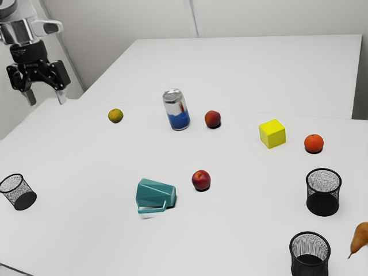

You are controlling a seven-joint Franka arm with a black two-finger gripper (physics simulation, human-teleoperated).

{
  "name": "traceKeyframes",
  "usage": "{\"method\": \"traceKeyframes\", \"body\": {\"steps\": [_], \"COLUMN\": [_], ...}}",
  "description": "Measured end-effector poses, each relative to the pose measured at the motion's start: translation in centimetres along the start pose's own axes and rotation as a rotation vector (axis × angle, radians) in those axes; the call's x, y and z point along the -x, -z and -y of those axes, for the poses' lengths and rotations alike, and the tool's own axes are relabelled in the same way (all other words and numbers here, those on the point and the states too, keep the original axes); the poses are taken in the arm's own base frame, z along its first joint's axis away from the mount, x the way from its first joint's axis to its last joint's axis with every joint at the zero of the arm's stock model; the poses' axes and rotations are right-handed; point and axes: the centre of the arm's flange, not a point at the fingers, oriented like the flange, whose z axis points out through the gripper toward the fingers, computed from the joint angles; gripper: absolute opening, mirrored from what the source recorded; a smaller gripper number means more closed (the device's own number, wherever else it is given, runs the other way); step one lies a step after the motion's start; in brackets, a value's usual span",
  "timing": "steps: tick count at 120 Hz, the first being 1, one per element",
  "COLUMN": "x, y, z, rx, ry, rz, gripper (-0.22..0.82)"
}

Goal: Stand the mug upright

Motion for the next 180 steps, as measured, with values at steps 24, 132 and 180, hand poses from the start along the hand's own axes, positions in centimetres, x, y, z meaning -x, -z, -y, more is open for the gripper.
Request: {"method": "traceKeyframes", "body": {"steps": [24, 132, 180], "x": [-2.0, -3.8, -4.3], "y": [-0.4, -40.9, -42.6], "z": [-0.9, 1.6, 0.7], "rx": [0.045, 1.176, 1.154], "ry": [-0.006, 0.487, 0.394], "rz": [-0.131, -0.334, -0.440], "gripper": [0.59, 0.59, 0.59]}}
